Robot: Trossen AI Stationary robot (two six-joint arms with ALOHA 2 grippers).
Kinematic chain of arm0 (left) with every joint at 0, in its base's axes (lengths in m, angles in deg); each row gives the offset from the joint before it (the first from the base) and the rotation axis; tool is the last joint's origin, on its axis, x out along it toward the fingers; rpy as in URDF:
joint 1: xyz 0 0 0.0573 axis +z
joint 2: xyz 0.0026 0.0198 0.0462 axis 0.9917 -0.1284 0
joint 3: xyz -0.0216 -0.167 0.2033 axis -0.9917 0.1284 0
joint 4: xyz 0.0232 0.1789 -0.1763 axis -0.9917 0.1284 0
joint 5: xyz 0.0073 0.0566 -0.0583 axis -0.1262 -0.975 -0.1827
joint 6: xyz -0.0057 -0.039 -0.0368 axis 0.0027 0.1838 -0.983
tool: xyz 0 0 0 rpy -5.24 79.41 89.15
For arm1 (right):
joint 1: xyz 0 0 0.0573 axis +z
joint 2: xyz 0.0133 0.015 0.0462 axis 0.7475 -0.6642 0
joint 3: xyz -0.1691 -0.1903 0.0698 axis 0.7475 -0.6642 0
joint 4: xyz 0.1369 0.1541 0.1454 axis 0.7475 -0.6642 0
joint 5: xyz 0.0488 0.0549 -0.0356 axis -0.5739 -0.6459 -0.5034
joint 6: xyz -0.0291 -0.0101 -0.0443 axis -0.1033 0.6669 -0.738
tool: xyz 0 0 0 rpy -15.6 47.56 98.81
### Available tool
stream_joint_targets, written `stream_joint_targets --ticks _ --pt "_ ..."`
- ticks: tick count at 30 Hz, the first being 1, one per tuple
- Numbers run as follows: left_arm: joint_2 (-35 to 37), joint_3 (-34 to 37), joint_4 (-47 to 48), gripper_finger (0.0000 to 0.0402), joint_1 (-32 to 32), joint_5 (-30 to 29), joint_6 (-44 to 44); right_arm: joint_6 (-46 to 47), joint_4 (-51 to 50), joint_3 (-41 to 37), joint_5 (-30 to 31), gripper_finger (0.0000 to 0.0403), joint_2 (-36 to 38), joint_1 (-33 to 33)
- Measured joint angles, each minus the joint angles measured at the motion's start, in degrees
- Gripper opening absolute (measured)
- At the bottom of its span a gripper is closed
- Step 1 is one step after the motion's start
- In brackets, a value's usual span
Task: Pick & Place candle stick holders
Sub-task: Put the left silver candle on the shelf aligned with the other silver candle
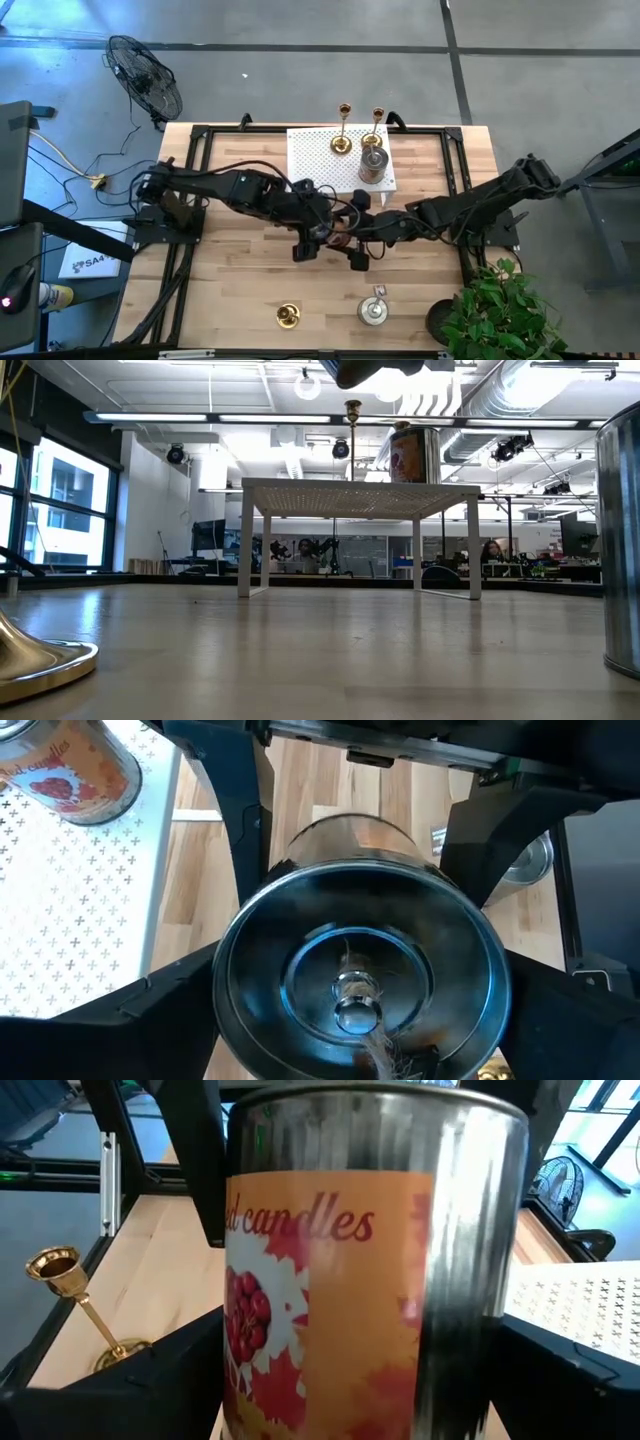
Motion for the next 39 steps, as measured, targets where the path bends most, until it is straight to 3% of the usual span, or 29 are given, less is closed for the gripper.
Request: stream_joint_targets --ticks 12,17,22,33,39 --pt "1.43 -6.75 8.26 0.0391 -0.79 -1.03 -0.39 0.54 -4.88 -0.2 4.81 0.0354 0.45 0.57" --pt "1.42 -8.23 17.59 0.0392 -2.77 -9.44 -5.79 0.88 -4.83 -0.2 9.43 0.0354 0.45 1.2" --pt "2.07 -8.18 26.34 0.0392 -6.52 -19.23 -15.58 -0.06 -3.43 -0.2 17.93 0.0354 0.45 2.17" --pt "4.43 -7.79 25.86 0.0392 -17.21 -26.69 -21.08 -11.09 16.21 -0.09 26.44 0.0354 0.45 0.5" --pt "4.45 -7.79 25.84 0.0392 -21.76 -27.07 -23.28 -7.62 19.39 -0.07 26.03 0.0354 0.38 -4.89"
